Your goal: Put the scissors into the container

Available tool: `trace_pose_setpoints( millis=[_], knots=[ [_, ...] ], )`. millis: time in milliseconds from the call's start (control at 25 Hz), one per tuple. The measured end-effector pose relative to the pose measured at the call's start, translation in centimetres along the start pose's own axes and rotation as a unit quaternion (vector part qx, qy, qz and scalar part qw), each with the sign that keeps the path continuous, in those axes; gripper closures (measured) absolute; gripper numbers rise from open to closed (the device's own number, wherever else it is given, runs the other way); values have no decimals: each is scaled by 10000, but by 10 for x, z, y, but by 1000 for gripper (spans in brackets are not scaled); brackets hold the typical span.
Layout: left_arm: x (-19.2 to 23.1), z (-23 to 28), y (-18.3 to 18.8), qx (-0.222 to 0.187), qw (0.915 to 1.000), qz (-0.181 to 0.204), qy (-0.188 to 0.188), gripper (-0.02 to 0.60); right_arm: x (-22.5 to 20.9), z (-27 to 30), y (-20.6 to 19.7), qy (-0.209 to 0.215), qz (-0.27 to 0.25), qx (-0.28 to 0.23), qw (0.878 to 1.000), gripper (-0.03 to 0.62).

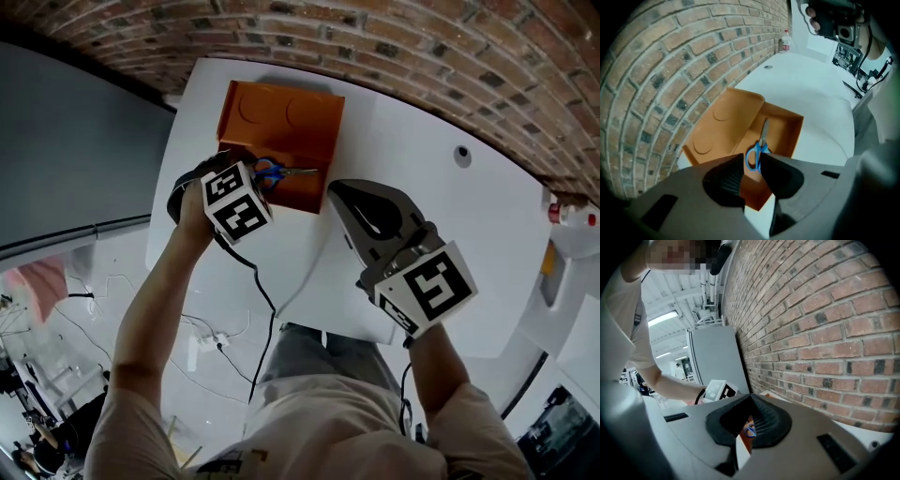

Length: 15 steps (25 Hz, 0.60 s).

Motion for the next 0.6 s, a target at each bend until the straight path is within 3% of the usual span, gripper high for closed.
trace_pose_setpoints(
  millis=[280, 400, 600],
  knots=[
    [0, -64, -2, -841, 9936, -610, 445, 483, 15, -19, 36, -50, -349, -278, 9990, 588],
    [-1, -101, -1, -1386, 9831, -978, 684, 503, 23, -29, 48, -79, -502, -349, 9981, 587],
    [-13, -167, 3, -2068, 9630, -1187, 1259, 546, 39, -47, 67, -156, -703, -461, 9963, 588]
  ],
)
Point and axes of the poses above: the fingertips, and each gripper's own axes: z forward along the fingers, x to its left, y out of its top, the point moved 6 cm from there along -z, backward along the fingers, and after that the axes turned 7 degrees about x, right-handed, at the moved point
